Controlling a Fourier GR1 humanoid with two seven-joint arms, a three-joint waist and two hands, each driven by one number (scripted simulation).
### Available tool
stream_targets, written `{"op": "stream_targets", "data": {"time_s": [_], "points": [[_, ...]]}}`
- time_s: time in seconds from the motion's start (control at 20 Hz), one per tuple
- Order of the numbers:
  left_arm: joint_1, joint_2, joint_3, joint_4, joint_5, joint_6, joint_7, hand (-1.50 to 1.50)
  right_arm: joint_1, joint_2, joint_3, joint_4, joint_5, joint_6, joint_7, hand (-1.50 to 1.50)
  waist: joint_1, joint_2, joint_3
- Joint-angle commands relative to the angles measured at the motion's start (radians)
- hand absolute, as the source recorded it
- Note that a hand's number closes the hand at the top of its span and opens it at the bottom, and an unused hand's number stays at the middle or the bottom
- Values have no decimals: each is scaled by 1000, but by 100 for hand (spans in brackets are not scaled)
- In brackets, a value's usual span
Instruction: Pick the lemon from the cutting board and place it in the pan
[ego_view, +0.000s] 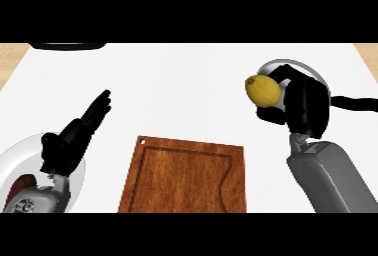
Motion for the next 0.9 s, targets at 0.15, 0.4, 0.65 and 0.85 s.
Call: {"op": "stream_targets", "data": {"time_s": [0.15, 0.4, 0.65, 0.85], "points": [[-83, -17, 38, 72, -4, -27, 0, 0, -120, -50, -184, 369, -101, -150, -281, 150, 2, 2, 0], [-34, -57, 17, 67, -41, -19, -21, 0, -236, -20, -257, 636, -129, -240, -425, 150, 6, 2, 0], [-46, -75, 17, 40, -66, -6, 11, 0, -348, -76, -347, 877, -187, -269, -601, 150, 13, 4, 0], [-23, -52, 32, 17, -54, -44, -8, 0, -437, -109, -407, 1059, -215, -300, -703, 150, 30, 9, 1]]}}
